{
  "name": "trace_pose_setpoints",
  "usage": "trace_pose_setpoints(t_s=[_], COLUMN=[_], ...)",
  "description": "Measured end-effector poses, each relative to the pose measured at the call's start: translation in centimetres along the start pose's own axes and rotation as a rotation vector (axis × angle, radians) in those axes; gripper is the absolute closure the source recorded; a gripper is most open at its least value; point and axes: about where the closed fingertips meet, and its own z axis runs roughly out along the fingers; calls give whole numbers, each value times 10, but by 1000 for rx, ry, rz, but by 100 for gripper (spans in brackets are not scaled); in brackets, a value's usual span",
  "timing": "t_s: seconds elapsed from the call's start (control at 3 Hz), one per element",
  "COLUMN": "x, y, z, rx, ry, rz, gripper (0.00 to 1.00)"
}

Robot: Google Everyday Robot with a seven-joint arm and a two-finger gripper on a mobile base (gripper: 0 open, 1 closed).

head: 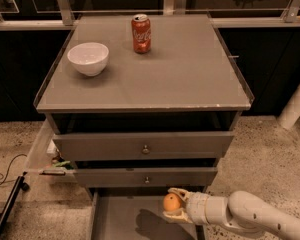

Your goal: Place orange into bottom drawer

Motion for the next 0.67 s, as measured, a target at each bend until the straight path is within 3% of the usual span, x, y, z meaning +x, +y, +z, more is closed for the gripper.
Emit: trace_pose_setpoints(t_s=[0.33, 0.67], x=[0, 22], y=[0, -1], z=[1, 32], rx=[-1, -11], ry=[0, 27], rz=[0, 6], gripper=[100, 100])
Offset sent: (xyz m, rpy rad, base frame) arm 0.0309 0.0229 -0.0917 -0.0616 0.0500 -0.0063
